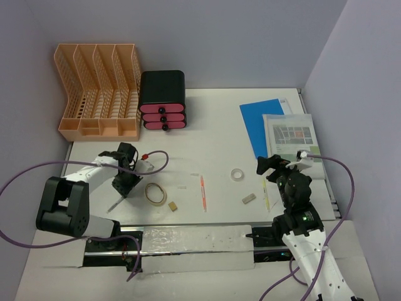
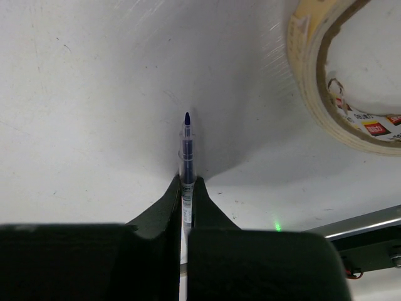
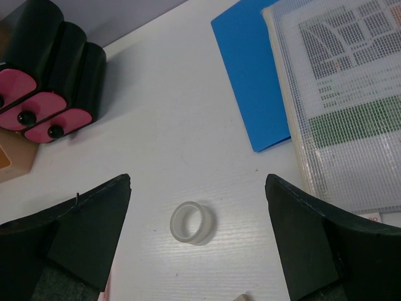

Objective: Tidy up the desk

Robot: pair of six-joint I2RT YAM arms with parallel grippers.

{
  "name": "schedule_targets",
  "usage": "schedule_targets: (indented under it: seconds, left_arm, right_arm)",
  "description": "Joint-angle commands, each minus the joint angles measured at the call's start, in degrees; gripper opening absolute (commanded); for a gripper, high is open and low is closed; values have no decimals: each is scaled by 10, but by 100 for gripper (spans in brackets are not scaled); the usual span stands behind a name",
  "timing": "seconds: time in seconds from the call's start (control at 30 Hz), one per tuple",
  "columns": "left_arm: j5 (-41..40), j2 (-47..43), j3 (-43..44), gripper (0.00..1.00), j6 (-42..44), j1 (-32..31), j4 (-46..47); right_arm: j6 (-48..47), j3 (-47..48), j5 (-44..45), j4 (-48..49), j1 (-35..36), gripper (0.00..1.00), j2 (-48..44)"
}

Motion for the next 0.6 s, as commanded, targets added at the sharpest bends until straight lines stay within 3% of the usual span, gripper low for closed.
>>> schedule_targets:
  seconds: [0.0,0.17,0.3,0.47,0.57]
  left_arm:
    - [61,20,-13,0,2,-2,44]
    - [58,-49,-11,0,-17,11,50]
    - [90,-179,9,0,-32,41,57]
    - [115,-256,64,0,-60,48,57]
    - [158,-267,104,0,-90,49,41]
  right_arm:
    - [-12,8,-20,30,3,93,18]
    - [-51,10,-130,90,3,84,84]
    - [-71,69,-174,86,13,73,177]
    - [-116,136,-148,120,98,72,302]
    - [-203,244,-107,80,202,72,419]
